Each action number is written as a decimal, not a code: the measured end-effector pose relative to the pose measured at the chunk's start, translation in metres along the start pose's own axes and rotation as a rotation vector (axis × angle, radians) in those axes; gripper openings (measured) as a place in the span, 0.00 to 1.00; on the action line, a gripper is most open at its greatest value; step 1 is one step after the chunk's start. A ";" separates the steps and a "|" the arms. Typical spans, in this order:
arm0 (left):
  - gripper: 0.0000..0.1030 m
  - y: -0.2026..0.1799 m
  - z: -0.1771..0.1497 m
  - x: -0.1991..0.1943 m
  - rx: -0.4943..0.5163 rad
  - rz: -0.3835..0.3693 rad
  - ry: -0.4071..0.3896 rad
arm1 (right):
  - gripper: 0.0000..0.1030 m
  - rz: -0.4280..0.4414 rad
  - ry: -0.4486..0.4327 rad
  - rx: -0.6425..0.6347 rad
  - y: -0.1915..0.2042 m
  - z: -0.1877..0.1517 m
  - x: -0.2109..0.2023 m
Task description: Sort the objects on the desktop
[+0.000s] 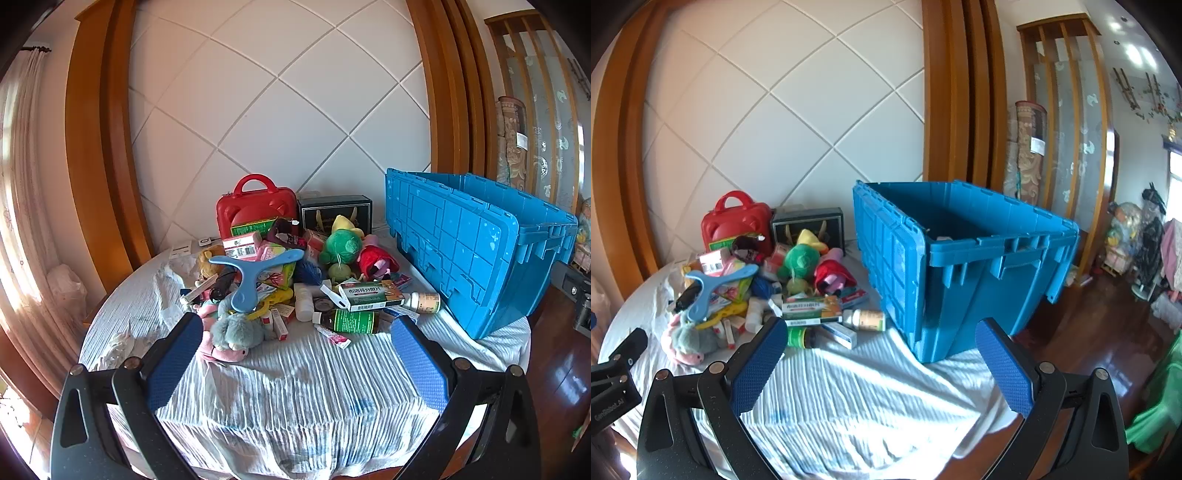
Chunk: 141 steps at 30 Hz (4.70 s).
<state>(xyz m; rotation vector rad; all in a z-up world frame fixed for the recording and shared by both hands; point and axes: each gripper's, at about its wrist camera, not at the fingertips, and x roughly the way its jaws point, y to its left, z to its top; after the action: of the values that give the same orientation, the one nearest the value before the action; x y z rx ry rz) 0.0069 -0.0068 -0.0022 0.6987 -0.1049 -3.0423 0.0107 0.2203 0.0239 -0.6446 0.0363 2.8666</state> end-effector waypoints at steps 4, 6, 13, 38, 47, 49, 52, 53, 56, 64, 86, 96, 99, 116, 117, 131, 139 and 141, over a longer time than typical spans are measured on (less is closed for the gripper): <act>1.00 0.000 0.000 0.002 0.003 0.002 0.003 | 1.00 0.000 -0.005 -0.002 0.002 0.001 0.000; 1.00 0.000 -0.001 0.003 0.007 0.003 0.004 | 1.00 0.002 -0.006 -0.004 0.004 0.002 0.001; 1.00 0.000 -0.002 0.002 0.013 0.002 0.002 | 1.00 0.006 -0.012 0.001 0.005 0.003 0.000; 1.00 0.003 -0.002 0.002 0.002 -0.001 0.000 | 1.00 0.007 -0.014 -0.004 0.006 0.003 0.000; 1.00 0.003 -0.004 0.001 -0.003 0.003 -0.002 | 1.00 0.015 -0.008 -0.006 0.006 0.002 0.001; 1.00 0.004 -0.004 0.001 -0.005 0.003 -0.003 | 1.00 0.015 -0.009 -0.010 0.007 0.002 0.001; 1.00 0.004 -0.004 0.001 -0.005 0.004 -0.004 | 1.00 0.016 -0.010 -0.011 0.008 0.003 0.001; 1.00 0.004 -0.004 0.001 -0.005 0.005 -0.004 | 1.00 0.016 -0.010 -0.011 0.007 0.002 0.001; 1.00 0.003 -0.004 0.000 -0.004 0.003 -0.006 | 1.00 0.016 -0.010 -0.010 0.007 0.002 0.001; 1.00 0.001 -0.003 0.002 -0.007 0.001 -0.005 | 1.00 0.020 -0.011 -0.011 0.006 0.004 0.003; 1.00 -0.007 -0.004 0.012 0.002 0.026 -0.009 | 1.00 0.059 -0.022 -0.037 0.006 0.008 0.014; 1.00 0.005 -0.038 0.024 0.004 0.083 0.028 | 1.00 0.170 -0.093 -0.148 0.016 -0.001 0.021; 1.00 0.024 -0.066 0.036 -0.040 0.126 0.094 | 1.00 0.223 -0.077 -0.196 0.027 -0.017 0.033; 1.00 0.108 -0.052 0.165 -0.022 0.146 0.179 | 1.00 0.307 0.124 -0.162 0.135 -0.013 0.166; 1.00 0.115 -0.047 0.176 -0.024 0.134 0.189 | 1.00 0.323 0.133 -0.156 0.145 -0.007 0.173; 1.00 0.158 -0.033 0.268 0.019 0.128 0.263 | 1.00 0.517 0.243 -0.280 0.316 0.025 0.288; 1.00 0.172 -0.024 0.302 -0.014 0.155 0.300 | 0.81 0.583 0.465 -0.300 0.384 0.010 0.370; 1.00 0.176 -0.020 0.310 -0.018 0.145 0.301 | 0.68 0.571 0.508 -0.307 0.394 0.003 0.384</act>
<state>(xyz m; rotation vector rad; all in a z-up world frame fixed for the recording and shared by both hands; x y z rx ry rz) -0.2632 -0.1942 -0.1430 1.0849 -0.1160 -2.7608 -0.4105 -0.0919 -0.1450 -1.6481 -0.1746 3.1610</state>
